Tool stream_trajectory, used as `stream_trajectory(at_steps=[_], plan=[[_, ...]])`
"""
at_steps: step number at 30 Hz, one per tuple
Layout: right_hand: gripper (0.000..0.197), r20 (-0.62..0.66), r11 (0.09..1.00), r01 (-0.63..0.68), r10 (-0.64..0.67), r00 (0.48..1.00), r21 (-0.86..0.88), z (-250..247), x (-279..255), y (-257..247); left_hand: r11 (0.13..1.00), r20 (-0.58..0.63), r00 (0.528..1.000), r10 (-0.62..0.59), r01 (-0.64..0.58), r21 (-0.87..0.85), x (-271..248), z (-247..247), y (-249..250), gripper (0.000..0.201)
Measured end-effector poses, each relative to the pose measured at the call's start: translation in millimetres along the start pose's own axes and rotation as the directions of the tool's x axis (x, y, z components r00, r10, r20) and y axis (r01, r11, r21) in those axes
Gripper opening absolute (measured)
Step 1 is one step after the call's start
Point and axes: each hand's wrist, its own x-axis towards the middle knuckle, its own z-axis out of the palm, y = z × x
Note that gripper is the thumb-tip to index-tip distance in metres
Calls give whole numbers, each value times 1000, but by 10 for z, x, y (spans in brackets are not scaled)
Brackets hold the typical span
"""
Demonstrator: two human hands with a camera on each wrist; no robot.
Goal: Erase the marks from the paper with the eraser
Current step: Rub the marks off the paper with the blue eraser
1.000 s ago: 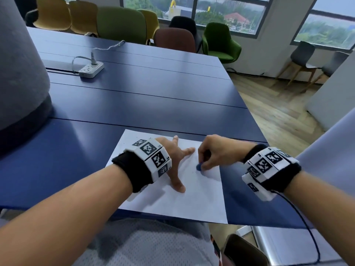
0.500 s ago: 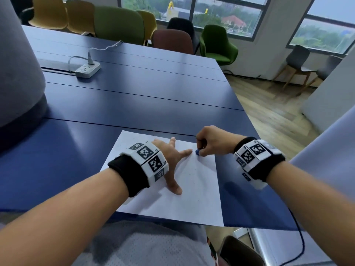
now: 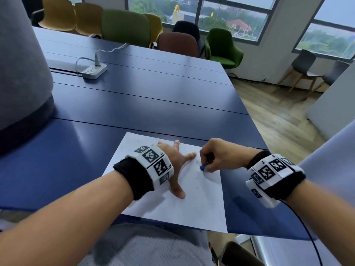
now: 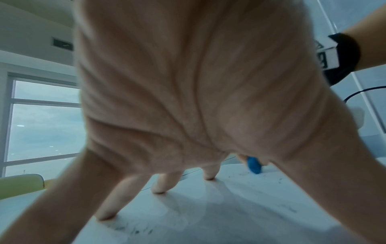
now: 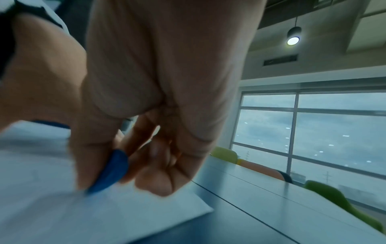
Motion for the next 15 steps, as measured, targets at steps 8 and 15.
stream_trajectory(at_steps=[8,15], plan=[[16,-116,999,-32,27,993,-38,-56,88,59,1000,-13,1000,7,-7,12,-1,1,3,129],[21,-169,998,-65,62,984,-11,-61,77,147,1000,-18,1000,9,-9,-1,0,10,8,129]])
